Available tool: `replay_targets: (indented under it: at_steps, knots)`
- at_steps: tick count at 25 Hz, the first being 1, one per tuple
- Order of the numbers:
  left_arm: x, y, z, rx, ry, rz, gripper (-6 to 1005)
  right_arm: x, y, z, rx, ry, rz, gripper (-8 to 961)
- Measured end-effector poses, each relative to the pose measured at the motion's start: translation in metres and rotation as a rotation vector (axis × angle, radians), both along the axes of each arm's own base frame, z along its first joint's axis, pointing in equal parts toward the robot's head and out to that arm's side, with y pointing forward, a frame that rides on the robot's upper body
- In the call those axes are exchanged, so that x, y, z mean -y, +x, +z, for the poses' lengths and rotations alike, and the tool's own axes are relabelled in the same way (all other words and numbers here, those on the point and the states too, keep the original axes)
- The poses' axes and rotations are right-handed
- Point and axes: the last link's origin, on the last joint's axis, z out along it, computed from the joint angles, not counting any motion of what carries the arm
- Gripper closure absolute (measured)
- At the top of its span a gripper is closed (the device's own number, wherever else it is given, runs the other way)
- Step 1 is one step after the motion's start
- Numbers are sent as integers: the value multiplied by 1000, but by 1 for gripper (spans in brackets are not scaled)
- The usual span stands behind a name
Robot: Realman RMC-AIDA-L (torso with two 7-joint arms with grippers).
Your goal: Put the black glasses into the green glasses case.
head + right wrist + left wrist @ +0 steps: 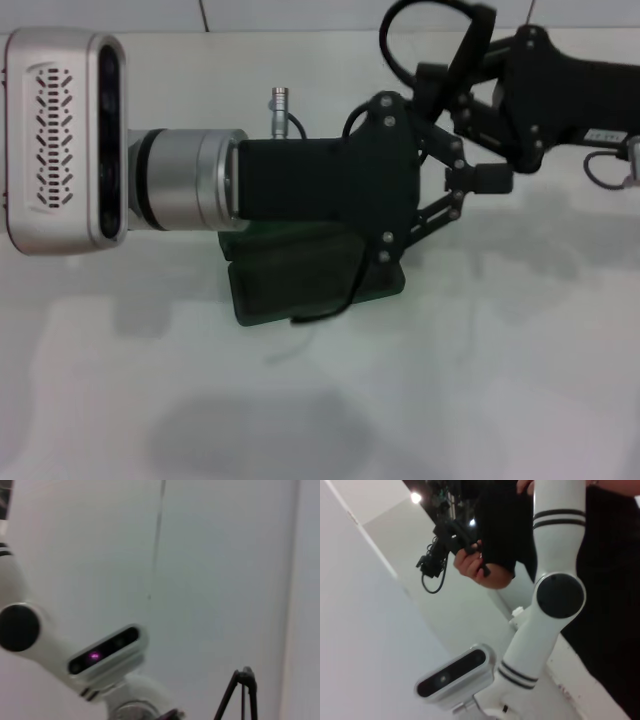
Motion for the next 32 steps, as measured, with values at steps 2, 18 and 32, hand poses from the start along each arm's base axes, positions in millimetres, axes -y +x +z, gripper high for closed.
replay_targets:
  at_steps: [2, 18, 32]
  knots:
    - [-2, -4, 2, -6, 25, 17, 986, -2, 3, 2, -3, 15, -26, 866]
    - [-12, -24, 9, -53, 138, 120, 984, -2, 16, 10, -6, 16, -85, 881]
    - [-13, -22, 8, -54, 134, 116, 983, -2, 16, 9, -7, 8, -91, 906]
